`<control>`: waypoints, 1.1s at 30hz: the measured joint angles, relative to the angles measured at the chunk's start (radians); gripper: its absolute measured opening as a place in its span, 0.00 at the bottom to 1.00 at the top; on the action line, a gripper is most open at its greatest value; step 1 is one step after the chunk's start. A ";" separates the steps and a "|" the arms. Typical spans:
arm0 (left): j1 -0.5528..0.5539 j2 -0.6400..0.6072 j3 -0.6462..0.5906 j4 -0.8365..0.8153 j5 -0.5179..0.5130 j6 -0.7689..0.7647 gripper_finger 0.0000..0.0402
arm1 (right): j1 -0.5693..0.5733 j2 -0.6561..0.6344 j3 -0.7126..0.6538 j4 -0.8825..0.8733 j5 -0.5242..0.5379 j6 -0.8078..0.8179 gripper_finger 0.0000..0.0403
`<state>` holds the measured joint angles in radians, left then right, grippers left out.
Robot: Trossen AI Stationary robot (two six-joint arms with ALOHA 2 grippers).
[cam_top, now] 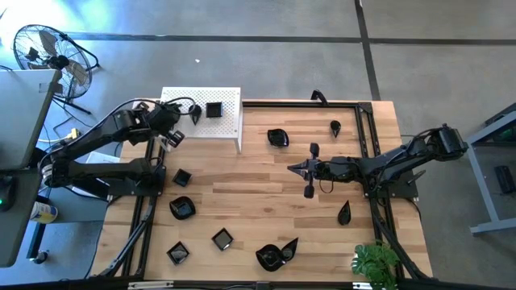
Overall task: Pick & Place Mini shaped plates
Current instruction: Stack the top black square plate on top of the stacked black square plates on the shelf
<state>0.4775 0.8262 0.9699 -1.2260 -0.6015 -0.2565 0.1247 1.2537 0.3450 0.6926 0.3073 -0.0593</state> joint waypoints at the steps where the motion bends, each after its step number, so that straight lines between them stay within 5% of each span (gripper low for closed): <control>1: 0.000 -0.001 0.007 0.000 0.023 0.019 0.00 | 0.000 0.000 0.000 0.000 0.000 0.000 0.00; 10: -0.122 0.018 0.014 0.005 0.251 0.077 0.00 | 0.000 0.000 0.000 -0.002 0.000 -0.001 0.00; 23: -0.522 0.147 0.014 -0.001 0.219 -0.321 0.00 | 0.000 0.000 0.000 -0.016 -0.012 -0.004 0.00; 33: -0.665 0.293 0.013 -0.119 0.267 -0.635 0.00 | 0.000 0.000 0.000 0.028 -0.040 0.017 0.00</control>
<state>-0.1876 1.1195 0.9833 -1.3448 -0.3341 -0.8918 0.1246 1.2533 0.3447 0.7203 0.2674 -0.0422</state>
